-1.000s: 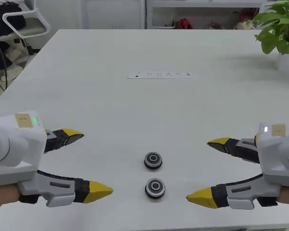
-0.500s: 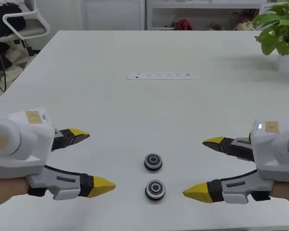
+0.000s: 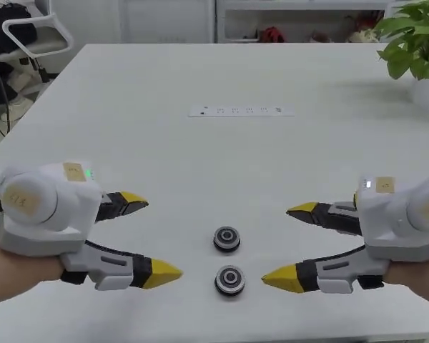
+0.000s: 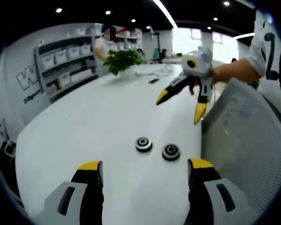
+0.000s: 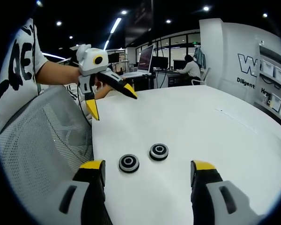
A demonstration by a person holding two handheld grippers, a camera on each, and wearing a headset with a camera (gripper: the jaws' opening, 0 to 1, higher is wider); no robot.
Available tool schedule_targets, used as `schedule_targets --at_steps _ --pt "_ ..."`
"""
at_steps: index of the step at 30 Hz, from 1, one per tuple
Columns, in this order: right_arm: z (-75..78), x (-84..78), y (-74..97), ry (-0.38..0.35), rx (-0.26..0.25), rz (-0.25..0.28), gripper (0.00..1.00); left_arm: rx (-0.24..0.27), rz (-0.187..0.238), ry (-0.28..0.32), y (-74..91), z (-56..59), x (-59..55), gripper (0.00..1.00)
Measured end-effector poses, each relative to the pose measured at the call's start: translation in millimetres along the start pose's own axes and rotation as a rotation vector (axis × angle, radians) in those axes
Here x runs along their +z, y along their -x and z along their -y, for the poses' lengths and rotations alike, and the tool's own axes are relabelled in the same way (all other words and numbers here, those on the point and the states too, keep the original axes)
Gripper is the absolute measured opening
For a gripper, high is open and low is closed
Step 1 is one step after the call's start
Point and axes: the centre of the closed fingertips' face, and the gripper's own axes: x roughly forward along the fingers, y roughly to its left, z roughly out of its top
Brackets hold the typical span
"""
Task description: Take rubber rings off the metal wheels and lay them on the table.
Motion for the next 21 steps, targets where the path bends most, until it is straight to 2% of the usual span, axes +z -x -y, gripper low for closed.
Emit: schedule_targets --at_steps 15,21 --pt "-5.0 -8.1 -16.5 0.018 0.054 -0.028 0.64 -0.074 -0.007 -0.011 -22.9 13.8 3.8 0.68" --pt "-9.2 -16.1 -23.5 0.011 0.082 -0.044 0.61 -0.103 -0.01 0.0 -30.1 18.3 5.5 0.65"
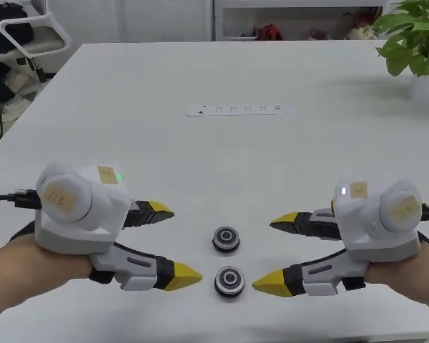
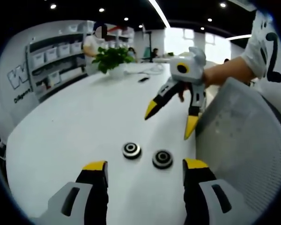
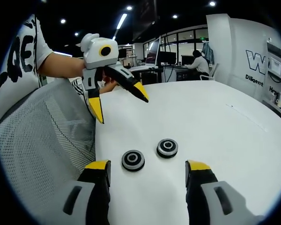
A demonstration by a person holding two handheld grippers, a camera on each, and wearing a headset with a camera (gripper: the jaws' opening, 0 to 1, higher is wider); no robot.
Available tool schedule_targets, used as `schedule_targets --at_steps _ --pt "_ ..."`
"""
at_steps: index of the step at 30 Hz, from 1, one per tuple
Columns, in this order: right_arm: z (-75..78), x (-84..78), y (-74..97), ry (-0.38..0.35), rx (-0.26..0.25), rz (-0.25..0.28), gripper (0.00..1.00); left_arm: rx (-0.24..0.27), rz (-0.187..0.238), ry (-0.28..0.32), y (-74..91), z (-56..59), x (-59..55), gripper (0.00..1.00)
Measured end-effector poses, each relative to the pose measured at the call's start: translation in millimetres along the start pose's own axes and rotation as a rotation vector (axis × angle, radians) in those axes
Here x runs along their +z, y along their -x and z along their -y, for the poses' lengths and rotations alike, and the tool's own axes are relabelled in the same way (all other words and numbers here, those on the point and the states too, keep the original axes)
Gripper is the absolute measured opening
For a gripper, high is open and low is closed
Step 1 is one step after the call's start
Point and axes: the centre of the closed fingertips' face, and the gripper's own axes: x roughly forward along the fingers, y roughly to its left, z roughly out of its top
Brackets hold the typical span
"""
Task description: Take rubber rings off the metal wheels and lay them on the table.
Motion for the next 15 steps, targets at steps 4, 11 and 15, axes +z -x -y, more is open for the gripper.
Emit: schedule_targets --at_steps 4,11,15 --pt "-2.4 -5.2 -5.4 -0.01 0.015 -0.009 0.6 -0.017 -0.005 0.001 -7.2 2.1 -1.2 0.63" --pt "-8.3 -13.9 -11.7 -0.025 0.043 -0.022 0.56 -0.054 -0.036 -0.002 -19.4 8.6 -10.0 0.59" --pt "-11.0 -19.0 -13.9 -0.007 0.062 -0.046 0.53 -0.085 -0.044 -0.004 -24.6 13.6 -12.7 0.55"
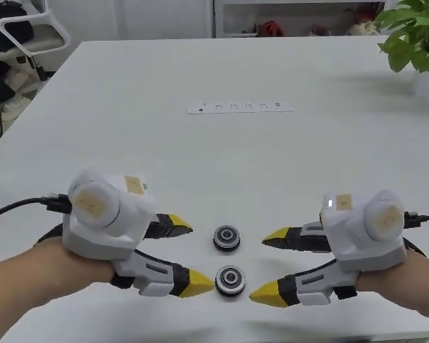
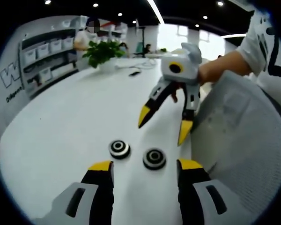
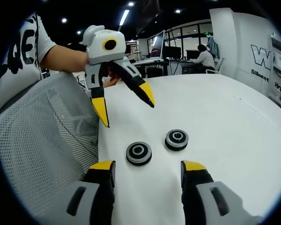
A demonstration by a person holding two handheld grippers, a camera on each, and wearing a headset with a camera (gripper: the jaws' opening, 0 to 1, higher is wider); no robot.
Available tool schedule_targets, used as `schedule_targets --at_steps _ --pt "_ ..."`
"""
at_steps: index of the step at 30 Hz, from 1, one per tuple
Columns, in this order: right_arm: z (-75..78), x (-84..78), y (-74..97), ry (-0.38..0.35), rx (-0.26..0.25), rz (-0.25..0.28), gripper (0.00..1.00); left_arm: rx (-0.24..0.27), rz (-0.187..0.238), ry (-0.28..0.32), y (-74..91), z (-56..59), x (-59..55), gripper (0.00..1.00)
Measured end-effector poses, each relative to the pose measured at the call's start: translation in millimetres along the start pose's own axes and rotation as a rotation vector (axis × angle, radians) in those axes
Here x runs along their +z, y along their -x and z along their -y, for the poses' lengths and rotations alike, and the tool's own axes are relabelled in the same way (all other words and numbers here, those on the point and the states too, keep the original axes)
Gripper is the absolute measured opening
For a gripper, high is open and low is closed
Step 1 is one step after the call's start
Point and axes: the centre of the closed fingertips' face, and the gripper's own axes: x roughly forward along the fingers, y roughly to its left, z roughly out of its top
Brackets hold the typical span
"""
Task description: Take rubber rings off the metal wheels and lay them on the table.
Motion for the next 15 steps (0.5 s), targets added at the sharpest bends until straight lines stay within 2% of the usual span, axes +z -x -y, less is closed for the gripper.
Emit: schedule_targets --at_steps 8,15 --pt "-3.3 -2.8 -6.1 0.016 0.025 -0.013 0.49 -0.031 -0.007 0.006 -11.4 5.0 0.5 0.49" --pt "-5.1 -4.0 -8.2 0.02 0.039 -0.02 0.47 -0.049 -0.021 0.015 -17.8 7.7 -4.1 0.44"
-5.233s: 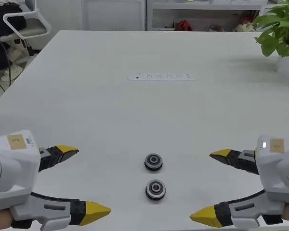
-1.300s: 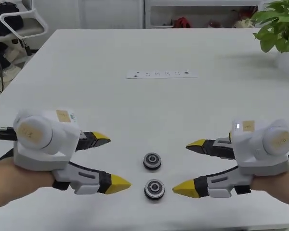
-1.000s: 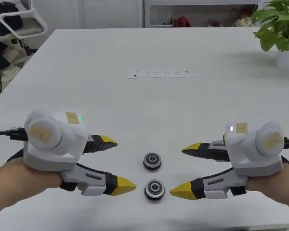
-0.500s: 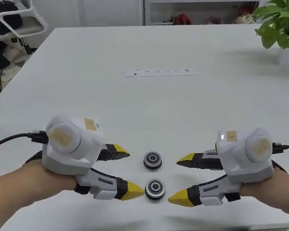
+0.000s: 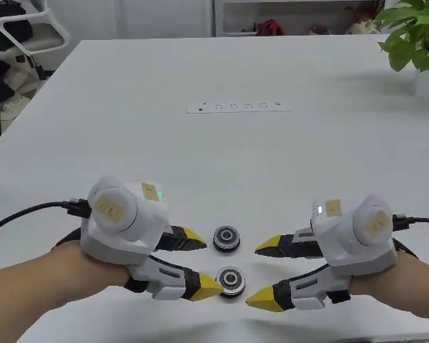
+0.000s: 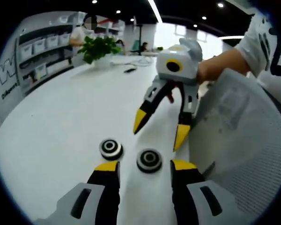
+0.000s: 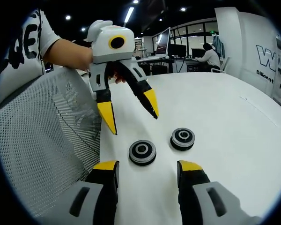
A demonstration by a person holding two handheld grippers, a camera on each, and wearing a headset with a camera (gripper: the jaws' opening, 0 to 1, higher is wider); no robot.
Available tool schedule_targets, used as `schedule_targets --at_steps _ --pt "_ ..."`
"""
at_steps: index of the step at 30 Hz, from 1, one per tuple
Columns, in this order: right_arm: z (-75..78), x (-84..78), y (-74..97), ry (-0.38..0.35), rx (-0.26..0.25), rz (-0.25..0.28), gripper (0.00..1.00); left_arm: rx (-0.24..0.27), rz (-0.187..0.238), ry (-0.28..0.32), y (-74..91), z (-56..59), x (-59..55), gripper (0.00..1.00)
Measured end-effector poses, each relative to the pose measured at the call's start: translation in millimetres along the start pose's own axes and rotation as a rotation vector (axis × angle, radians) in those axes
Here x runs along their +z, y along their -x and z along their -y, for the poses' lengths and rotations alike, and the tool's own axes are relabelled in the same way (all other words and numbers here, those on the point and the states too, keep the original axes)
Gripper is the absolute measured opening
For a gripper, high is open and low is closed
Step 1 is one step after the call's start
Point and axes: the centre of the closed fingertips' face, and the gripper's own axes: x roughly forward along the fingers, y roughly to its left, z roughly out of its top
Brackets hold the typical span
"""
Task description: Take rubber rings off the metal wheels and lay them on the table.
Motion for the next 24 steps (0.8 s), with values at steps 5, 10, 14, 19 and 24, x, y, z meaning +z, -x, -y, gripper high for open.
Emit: schedule_targets --at_steps 5,10,14,19,24 --pt "-0.3 -0.4 -1.2 -0.004 0.004 -0.003 0.46 -0.021 0.0 0.022 -6.1 3.1 0.2 0.39" --pt "-0.3 -1.5 -1.2 -0.008 0.005 -0.004 0.46 -0.033 -0.006 0.02 -14.9 7.0 -0.5 0.35" --pt "-1.2 -2.5 -1.1 -0.01 0.006 -0.005 0.46 -0.045 -0.016 0.016 -19.7 11.3 -2.6 0.31" --pt "-2.4 -4.7 -1.7 -0.01 0.009 -0.011 0.46 -0.05 -0.029 -0.006 -25.4 14.9 -3.7 0.27" --pt "-2.4 -5.1 -2.2 -0.011 0.01 -0.009 0.46 -0.04 -0.035 -0.004 -30.0 13.1 -4.6 0.23"
